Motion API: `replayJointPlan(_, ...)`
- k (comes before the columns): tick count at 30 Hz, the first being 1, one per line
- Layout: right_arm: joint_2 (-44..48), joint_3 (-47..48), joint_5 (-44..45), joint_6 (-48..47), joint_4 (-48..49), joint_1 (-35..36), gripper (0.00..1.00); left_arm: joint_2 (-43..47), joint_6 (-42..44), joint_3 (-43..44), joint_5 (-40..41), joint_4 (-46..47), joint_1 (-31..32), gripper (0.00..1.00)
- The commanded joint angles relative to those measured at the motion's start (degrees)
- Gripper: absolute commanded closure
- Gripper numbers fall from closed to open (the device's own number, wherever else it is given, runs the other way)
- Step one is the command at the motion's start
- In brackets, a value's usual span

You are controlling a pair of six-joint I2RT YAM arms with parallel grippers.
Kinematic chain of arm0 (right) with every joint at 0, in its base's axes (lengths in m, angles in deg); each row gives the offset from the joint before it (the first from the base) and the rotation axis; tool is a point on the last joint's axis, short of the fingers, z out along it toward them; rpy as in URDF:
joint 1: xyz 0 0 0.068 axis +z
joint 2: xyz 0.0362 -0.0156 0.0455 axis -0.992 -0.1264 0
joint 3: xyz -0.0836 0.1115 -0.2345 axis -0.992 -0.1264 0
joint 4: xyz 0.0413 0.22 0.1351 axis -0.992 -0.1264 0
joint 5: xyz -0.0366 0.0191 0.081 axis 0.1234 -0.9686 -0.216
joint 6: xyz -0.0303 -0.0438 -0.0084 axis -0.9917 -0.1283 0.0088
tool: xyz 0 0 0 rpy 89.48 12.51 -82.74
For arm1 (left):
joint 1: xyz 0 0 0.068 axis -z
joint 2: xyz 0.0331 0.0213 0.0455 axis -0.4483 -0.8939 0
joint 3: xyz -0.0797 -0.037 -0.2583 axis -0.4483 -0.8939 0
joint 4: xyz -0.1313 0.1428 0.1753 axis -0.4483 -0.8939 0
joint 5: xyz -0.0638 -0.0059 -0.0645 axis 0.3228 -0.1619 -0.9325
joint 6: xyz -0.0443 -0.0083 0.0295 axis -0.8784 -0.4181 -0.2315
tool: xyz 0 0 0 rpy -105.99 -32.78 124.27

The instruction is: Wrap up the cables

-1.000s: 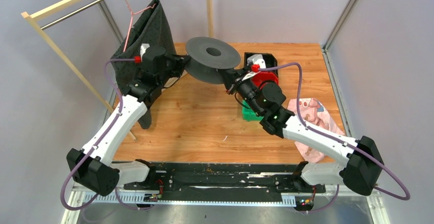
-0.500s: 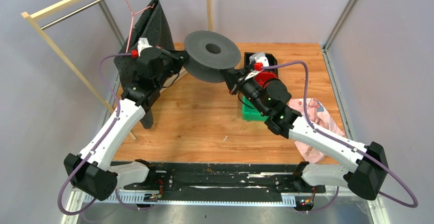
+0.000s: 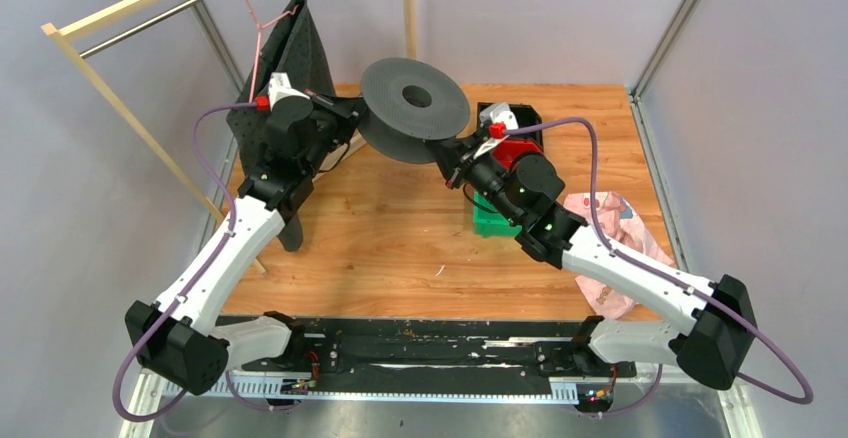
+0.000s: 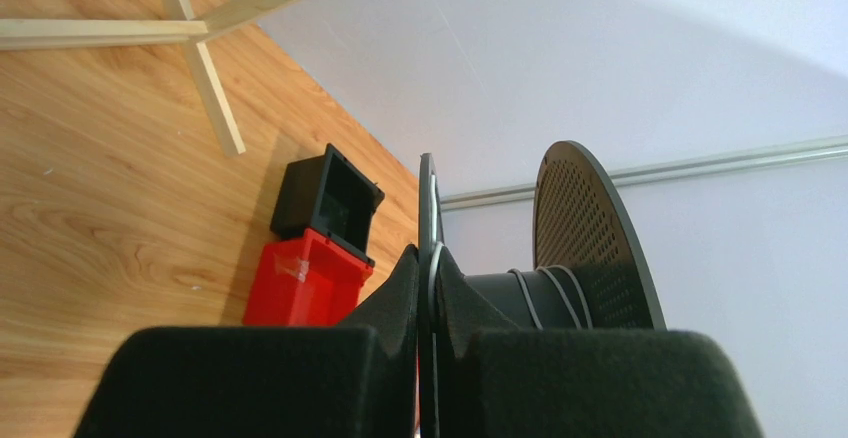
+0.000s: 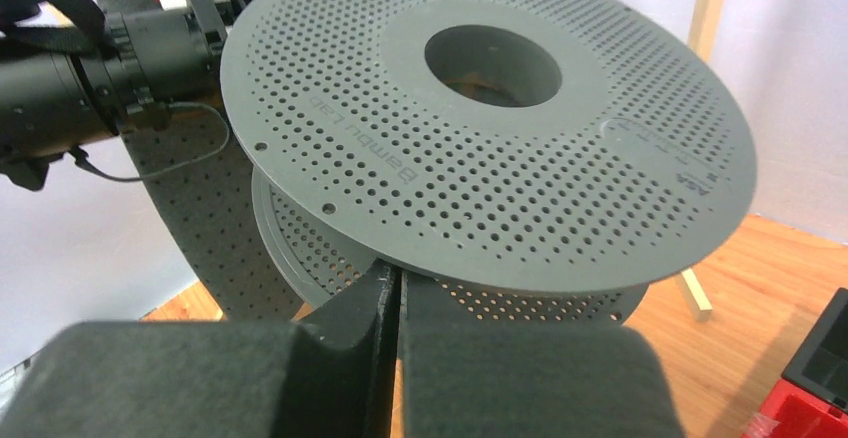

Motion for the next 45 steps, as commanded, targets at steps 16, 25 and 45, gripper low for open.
replayJointPlan(16, -1.3, 4.1, -4.9, -0.5, -1.1, -1.4, 0.99, 2.1, 7.7, -1.6, -1.9, 4.0, 0.8, 1.00)
replayJointPlan(25, -0.1, 4.9, -7.0, -1.5, -1.5, -1.6, 0.99, 1.8, 10.6, -1.0, -3.6, 4.1, 0.9, 1.00)
replayJointPlan(45, -0.6, 1.6, -12.1, -0.7, -0.2, -1.6, 0.91, 1.2, 7.6, -3.1, -2.7, 4.8, 1.0, 1.00)
